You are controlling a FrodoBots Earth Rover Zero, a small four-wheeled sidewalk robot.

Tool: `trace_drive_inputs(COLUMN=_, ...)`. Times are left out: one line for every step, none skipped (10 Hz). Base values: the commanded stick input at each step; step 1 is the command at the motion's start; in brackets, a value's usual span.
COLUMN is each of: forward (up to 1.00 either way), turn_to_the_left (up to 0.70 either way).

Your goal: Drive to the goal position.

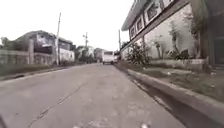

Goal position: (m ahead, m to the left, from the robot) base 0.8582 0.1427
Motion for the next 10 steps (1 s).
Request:
trace_drive_inputs(forward=0.87, turn_to_the_left=0.0)
trace_drive_inputs(forward=0.87, turn_to_the_left=0.0)
trace_drive_inputs(forward=0.87, turn_to_the_left=0.0)
trace_drive_inputs(forward=0.87, turn_to_the_left=0.0)
trace_drive_inputs(forward=0.87, turn_to_the_left=0.0)
trace_drive_inputs(forward=0.87, turn_to_the_left=-0.02)
trace_drive_inputs(forward=0.87, turn_to_the_left=-0.04)
trace_drive_inputs(forward=0.87, turn_to_the_left=-0.06)
trace_drive_inputs(forward=0.87, turn_to_the_left=-0.08)
trace_drive_inputs(forward=0.87, turn_to_the_left=-0.06)
